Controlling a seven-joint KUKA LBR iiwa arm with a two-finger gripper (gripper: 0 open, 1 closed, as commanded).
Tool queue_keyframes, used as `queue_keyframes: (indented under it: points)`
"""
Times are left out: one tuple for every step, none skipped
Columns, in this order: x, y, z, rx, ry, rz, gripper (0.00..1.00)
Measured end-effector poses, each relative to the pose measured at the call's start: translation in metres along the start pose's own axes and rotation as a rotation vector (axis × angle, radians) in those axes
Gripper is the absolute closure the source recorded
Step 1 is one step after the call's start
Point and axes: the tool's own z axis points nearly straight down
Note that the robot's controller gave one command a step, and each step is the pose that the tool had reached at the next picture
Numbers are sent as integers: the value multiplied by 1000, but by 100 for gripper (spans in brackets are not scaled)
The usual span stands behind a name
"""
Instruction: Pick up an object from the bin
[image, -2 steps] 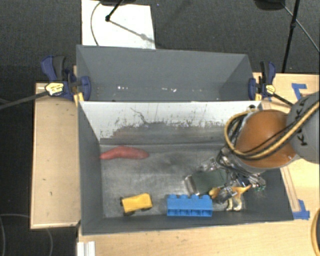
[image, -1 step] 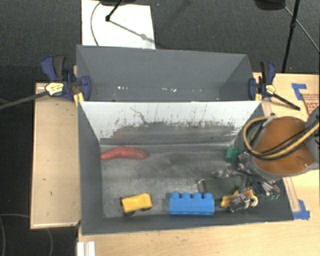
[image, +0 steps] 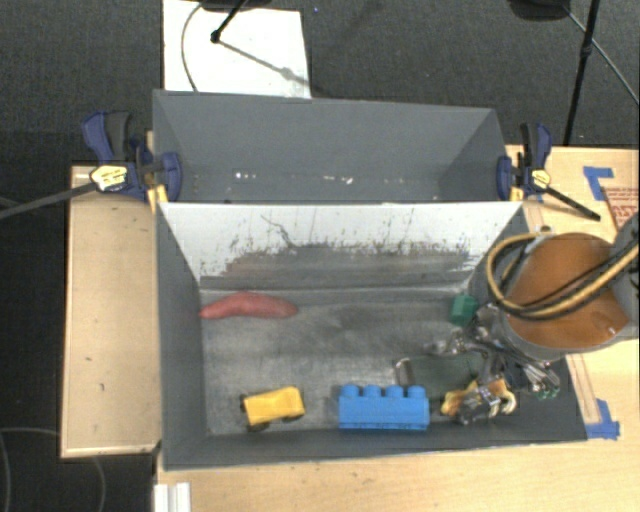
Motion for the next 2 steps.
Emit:
queue_keyframes:
  points:
    - [-7, 3, -55, 3, 14, 7, 100]
    - [-5, 6, -84, 8, 17, -13, 100]
